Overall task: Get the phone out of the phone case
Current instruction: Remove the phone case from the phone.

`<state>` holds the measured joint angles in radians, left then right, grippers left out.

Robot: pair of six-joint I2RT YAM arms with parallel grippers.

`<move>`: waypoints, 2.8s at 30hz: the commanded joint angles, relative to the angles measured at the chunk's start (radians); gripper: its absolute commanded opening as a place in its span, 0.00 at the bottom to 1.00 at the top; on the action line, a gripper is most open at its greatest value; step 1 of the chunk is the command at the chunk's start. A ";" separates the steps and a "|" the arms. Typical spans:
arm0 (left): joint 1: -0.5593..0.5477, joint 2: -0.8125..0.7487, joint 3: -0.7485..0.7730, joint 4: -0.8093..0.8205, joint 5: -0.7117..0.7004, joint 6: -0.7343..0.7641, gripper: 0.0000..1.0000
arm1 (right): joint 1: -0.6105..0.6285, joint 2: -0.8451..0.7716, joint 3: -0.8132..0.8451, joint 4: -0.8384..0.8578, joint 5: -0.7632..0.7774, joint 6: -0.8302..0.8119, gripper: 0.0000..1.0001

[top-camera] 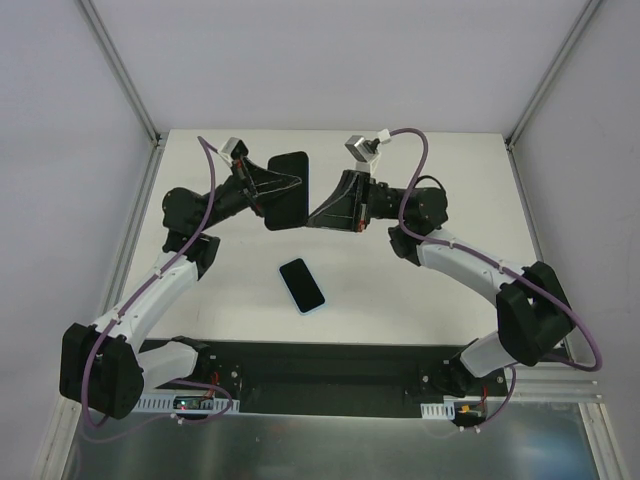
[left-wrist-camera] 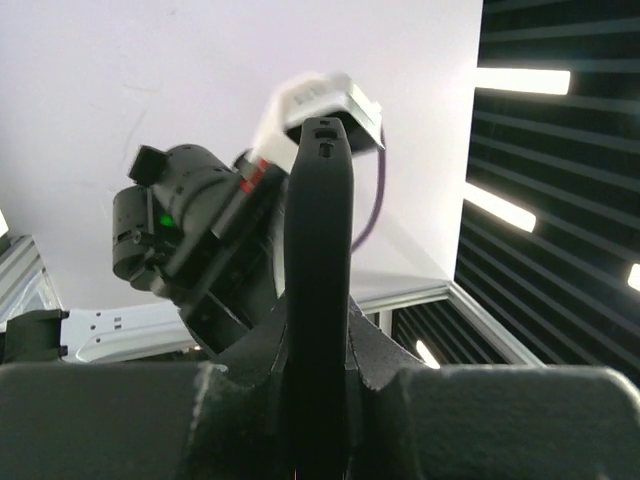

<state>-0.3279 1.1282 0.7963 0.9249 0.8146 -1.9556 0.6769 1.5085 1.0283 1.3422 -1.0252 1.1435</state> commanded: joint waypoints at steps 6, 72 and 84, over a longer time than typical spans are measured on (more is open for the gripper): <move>-0.028 -0.073 0.027 0.063 -0.022 0.014 0.00 | -0.042 -0.129 -0.152 -0.455 0.400 -0.257 0.01; -0.003 0.001 0.096 -0.201 0.403 0.767 0.00 | -0.085 0.006 -0.180 0.190 0.477 0.487 0.01; -0.003 0.076 0.170 0.289 0.440 0.434 0.00 | -0.031 0.062 -0.163 0.192 0.548 0.510 0.01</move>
<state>-0.3176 1.2072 0.8814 0.8310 1.1831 -1.4055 0.6182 1.5330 0.8398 1.3544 -0.5228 1.5978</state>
